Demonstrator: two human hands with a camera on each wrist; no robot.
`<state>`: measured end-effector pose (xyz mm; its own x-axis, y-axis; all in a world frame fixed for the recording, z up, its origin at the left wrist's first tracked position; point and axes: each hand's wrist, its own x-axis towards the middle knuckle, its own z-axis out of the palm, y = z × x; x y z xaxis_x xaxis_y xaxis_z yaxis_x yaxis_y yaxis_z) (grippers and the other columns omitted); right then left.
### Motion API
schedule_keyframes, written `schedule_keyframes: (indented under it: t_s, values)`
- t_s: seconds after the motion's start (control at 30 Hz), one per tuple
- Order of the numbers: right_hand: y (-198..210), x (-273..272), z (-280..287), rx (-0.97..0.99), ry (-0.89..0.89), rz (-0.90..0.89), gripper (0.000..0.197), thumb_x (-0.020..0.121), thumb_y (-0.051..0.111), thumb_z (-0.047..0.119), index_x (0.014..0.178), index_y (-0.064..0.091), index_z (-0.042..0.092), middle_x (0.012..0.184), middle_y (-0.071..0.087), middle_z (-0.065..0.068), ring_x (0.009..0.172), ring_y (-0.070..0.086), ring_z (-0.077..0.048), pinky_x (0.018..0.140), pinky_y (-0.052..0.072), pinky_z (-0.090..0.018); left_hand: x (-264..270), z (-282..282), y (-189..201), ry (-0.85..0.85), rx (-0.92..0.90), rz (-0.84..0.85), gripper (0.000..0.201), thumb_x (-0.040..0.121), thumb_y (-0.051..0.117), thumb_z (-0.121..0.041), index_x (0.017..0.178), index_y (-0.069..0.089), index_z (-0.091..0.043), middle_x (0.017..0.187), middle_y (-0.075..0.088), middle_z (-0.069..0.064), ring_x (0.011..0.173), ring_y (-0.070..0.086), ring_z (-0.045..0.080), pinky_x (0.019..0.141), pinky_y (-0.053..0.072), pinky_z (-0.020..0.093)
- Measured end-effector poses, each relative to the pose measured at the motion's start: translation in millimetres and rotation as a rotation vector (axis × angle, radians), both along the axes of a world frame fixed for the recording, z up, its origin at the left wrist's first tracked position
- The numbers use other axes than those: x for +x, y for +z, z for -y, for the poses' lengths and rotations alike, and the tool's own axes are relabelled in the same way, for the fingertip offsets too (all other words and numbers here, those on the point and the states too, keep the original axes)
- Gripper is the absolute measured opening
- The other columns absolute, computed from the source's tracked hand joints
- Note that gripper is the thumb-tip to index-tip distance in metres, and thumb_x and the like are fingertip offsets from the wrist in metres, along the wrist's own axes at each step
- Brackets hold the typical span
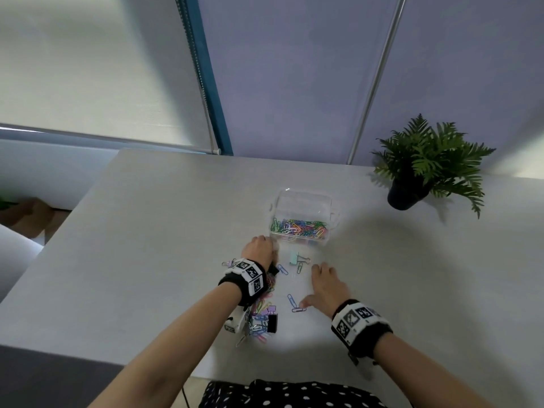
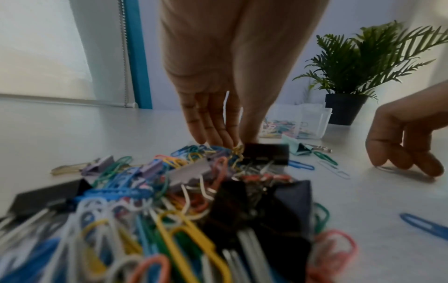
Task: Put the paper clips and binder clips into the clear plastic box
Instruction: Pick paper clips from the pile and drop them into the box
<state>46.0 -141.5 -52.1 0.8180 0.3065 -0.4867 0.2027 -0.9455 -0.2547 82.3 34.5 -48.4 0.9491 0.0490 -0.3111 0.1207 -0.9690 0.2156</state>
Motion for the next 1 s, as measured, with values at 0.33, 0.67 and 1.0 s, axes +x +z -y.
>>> schedule_keyframes:
  t_s: [0.33, 0.67, 1.0]
  values:
    - [-22.3, -19.5, -9.6, 0.205, 0.164, 0.055, 0.011, 0.083, 0.053, 0.006, 0.094, 0.052, 0.004, 0.107, 0.052, -0.012, 0.103, 0.049, -0.027, 0.073, 0.037, -0.033, -15.2, -1.5, 0.2, -0.133, -0.072, -0.117, 0.018, 0.079, 0.049, -0.001, 0.088, 0.06, -0.012, 0.1, 0.065, 0.01, 0.095, 0.062, 0.03, 0.081, 0.05, 0.036]
    - [-11.8, 10.5, -1.2, 0.277, 0.344, 0.227, 0.023, 0.087, 0.044, 0.0, 0.107, 0.05, 0.011, 0.107, 0.053, -0.007, 0.094, 0.053, -0.023, 0.074, 0.045, -0.035, -9.8, -14.1, 12.4, -0.156, -0.219, -0.016, 0.013, 0.087, 0.048, -0.002, 0.095, 0.059, -0.003, 0.103, 0.066, 0.014, 0.096, 0.063, 0.028, 0.082, 0.047, 0.029]
    - [-12.3, 52.3, 6.0, 0.196, 0.395, 0.134, 0.008, 0.086, 0.049, 0.002, 0.092, 0.054, 0.005, 0.095, 0.049, -0.009, 0.094, 0.054, -0.027, 0.072, 0.044, -0.035, 42.3, -15.4, 33.5, 0.073, -0.522, 0.124, 0.012, 0.087, 0.056, -0.003, 0.095, 0.064, 0.003, 0.098, 0.069, 0.02, 0.076, 0.062, 0.021, 0.08, 0.053, 0.026]
